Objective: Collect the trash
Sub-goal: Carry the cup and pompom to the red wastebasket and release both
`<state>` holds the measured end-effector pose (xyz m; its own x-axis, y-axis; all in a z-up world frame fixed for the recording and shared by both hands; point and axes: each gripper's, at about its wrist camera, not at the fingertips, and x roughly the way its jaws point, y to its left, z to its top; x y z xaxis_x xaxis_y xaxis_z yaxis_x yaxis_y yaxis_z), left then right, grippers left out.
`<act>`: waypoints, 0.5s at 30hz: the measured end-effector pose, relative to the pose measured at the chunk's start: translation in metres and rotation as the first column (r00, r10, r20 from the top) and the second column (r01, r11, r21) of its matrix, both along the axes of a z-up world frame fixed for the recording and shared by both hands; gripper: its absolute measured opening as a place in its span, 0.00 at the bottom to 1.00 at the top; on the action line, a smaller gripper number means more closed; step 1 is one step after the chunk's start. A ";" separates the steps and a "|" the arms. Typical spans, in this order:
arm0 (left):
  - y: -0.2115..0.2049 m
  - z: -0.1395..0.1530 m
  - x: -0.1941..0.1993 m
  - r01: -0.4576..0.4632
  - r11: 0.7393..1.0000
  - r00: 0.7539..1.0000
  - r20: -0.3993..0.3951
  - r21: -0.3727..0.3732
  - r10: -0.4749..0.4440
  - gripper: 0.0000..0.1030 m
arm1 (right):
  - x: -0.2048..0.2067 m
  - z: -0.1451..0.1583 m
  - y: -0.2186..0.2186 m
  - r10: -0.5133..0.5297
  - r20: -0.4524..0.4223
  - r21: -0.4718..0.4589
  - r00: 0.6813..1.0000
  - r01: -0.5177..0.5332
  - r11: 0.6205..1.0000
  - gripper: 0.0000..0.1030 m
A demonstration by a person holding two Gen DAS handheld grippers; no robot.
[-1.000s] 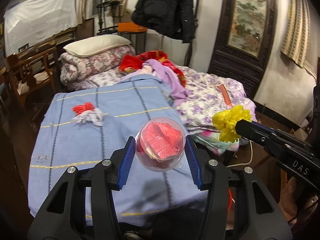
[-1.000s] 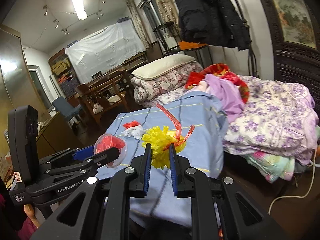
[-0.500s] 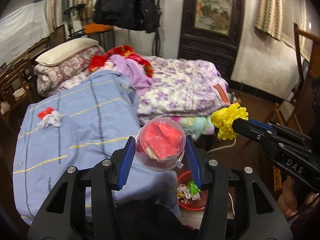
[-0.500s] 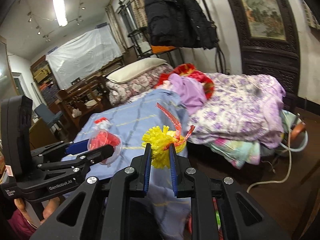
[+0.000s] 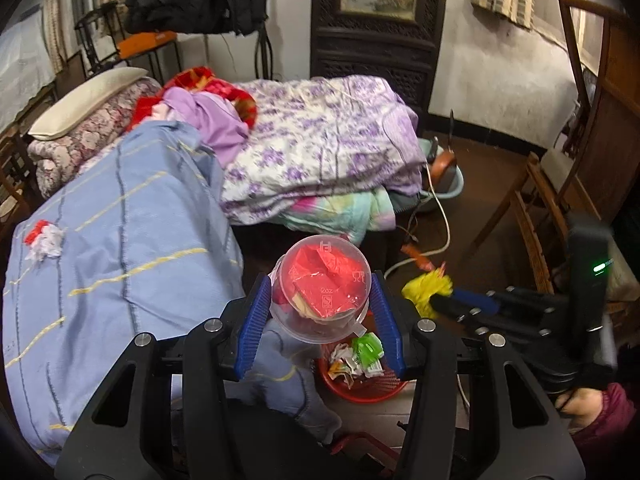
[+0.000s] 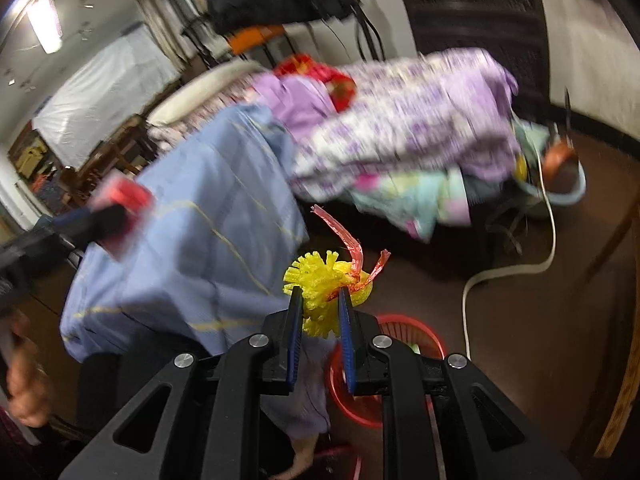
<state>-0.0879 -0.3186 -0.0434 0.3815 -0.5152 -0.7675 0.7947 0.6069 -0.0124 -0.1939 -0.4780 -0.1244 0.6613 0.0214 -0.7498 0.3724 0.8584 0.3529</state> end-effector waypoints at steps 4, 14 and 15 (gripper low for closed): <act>-0.017 -0.019 -0.001 0.031 0.999 0.999 -0.031 0.028 -0.030 0.49 | 0.005 -0.053 -0.012 -0.014 -0.091 0.064 0.996 0.020 0.998 0.22; -0.058 -0.062 -0.006 0.125 0.987 0.986 -0.119 0.099 -0.113 0.49 | -0.013 -0.095 -0.041 -0.122 -0.133 0.111 0.983 0.138 0.984 0.51; -0.063 -0.067 -0.007 0.139 0.984 0.984 -0.127 0.107 -0.125 0.49 | -0.017 -0.088 -0.045 -0.138 -0.117 0.089 0.983 0.149 0.985 0.51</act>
<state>-0.0953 -0.3816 -0.1102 0.2177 -0.4605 -0.8606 0.8649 0.4996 -0.0485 -0.2111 -0.5227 -0.2125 0.5761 0.0088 -0.8173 0.5303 0.7569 0.3819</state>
